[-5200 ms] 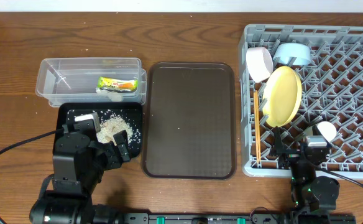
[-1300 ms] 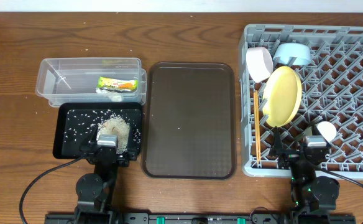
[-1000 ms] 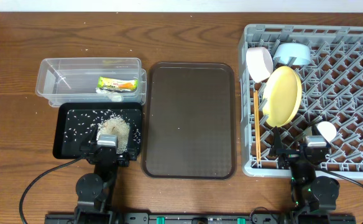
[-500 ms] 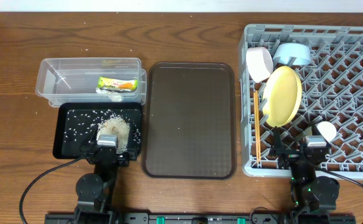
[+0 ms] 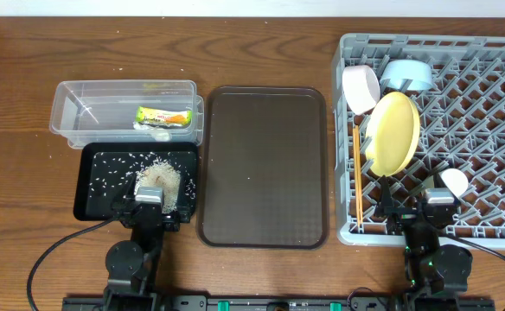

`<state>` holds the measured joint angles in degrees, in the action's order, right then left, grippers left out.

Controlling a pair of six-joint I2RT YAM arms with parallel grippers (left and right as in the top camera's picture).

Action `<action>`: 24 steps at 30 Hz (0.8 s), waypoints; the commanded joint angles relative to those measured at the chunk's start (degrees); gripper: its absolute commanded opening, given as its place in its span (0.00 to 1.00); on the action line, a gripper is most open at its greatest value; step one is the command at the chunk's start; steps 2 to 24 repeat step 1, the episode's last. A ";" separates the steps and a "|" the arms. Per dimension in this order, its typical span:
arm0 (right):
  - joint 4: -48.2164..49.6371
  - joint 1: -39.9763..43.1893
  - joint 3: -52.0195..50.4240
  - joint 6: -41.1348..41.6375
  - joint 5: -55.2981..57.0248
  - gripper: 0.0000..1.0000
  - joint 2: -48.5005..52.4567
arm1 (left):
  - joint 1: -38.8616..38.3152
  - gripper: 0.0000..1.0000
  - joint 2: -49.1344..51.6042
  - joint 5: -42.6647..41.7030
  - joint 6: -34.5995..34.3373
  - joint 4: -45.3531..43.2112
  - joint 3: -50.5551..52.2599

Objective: Sort waste into correct bins and load items into the dishwasher rack

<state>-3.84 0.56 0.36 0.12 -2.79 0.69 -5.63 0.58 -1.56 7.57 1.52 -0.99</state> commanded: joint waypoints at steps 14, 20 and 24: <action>-0.24 -0.74 -0.07 -0.85 -0.26 0.99 -0.31 | 0.31 0.95 -0.35 0.68 0.74 2.54 0.76; -0.24 -0.74 -0.07 -0.85 -0.26 0.99 -0.31 | 0.31 0.95 -0.35 0.68 0.74 2.54 0.76; -0.24 -0.74 -0.07 -0.85 -0.26 0.99 -0.31 | 0.31 0.95 -0.35 0.68 0.74 2.54 0.76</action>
